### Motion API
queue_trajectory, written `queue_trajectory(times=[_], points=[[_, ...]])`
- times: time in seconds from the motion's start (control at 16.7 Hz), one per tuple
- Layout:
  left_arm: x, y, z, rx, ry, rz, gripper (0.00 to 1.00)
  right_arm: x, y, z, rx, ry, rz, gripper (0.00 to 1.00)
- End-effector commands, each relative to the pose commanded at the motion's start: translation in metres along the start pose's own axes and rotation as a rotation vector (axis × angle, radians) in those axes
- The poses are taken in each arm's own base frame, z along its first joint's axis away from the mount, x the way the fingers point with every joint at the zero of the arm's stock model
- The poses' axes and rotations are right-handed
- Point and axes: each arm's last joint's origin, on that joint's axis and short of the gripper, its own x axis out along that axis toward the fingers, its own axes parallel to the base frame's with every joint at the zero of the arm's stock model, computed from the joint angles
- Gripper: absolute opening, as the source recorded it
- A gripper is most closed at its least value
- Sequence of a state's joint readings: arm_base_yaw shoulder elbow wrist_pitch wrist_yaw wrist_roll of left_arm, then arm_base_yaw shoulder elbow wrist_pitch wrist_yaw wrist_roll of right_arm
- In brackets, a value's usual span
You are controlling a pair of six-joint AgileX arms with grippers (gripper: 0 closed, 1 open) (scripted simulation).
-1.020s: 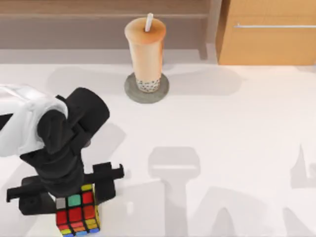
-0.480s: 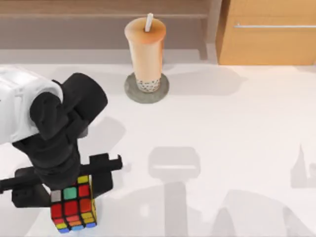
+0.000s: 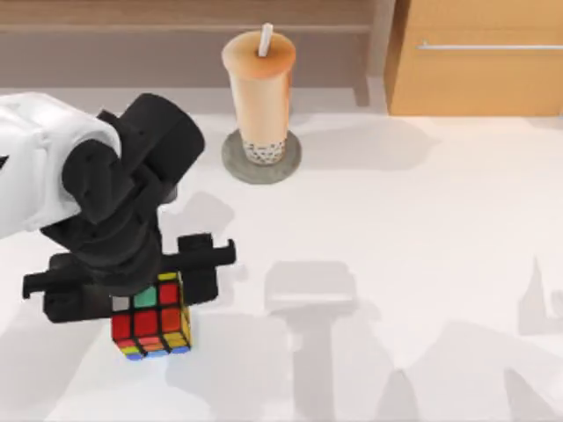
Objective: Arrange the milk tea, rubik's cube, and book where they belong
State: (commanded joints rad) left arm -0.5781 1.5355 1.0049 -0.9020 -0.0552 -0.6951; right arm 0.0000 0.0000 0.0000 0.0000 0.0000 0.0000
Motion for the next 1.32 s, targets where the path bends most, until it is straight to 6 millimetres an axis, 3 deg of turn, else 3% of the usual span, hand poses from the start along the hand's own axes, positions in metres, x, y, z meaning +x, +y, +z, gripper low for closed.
queue_trajectory(times=[0.3, 0.66, 0.84, 0.96, 1.32], points=[[-0.034, -0.044, 0.055, 0.156, -0.427, -0.111, 0.00, 0.000, 0.000, 0.000, 0.000, 0.000, 0.000, 1.00], [-0.116, -0.086, 0.113, 0.217, -1.062, -0.148, 0.00, 0.000, 0.000, 0.000, 0.000, 0.000, 0.000, 1.00], [-0.158, -0.091, 0.127, 0.176, -1.302, -0.123, 0.00, 0.000, 0.000, 0.000, 0.000, 0.000, 0.000, 1.00], [-0.174, -0.091, 0.132, 0.151, -1.391, -0.099, 0.00, 0.000, 0.000, 0.000, 0.000, 0.000, 0.000, 1.00], [-0.182, -0.089, 0.133, 0.138, -1.426, -0.086, 0.00, 0.000, 0.000, 0.000, 0.000, 0.000, 0.000, 1.00]])
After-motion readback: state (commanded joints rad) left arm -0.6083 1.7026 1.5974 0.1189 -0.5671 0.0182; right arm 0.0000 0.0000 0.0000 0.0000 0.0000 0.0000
